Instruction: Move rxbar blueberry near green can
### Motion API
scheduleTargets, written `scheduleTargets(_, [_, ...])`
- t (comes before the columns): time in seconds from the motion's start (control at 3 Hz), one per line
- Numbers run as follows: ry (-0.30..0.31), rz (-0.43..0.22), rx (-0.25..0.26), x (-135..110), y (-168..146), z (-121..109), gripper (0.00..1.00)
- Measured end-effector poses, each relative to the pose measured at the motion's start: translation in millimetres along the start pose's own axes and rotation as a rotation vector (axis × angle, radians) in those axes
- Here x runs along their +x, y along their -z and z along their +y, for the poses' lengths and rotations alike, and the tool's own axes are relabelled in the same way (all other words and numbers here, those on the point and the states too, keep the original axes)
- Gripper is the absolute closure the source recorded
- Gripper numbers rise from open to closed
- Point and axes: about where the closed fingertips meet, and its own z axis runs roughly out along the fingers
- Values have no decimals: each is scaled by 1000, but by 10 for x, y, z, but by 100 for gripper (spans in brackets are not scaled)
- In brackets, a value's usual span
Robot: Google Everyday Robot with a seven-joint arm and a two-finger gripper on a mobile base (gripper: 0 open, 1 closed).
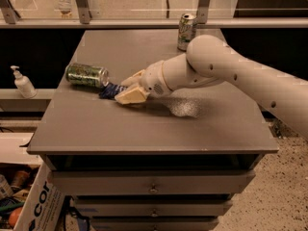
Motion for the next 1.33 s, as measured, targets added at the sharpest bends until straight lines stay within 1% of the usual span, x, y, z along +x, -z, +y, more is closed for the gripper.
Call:
scheduleTargets(0.33, [-10,-12,2,-34,74,-13,0])
scheduleTargets(0.67, [-28,-36,10,-81,208,-43,0])
scheduleTargets(1.0, [-46,-93,52,-50,794,-142,0])
scheduleTargets(1.33, [-46,-93,52,-51,793,-141,0])
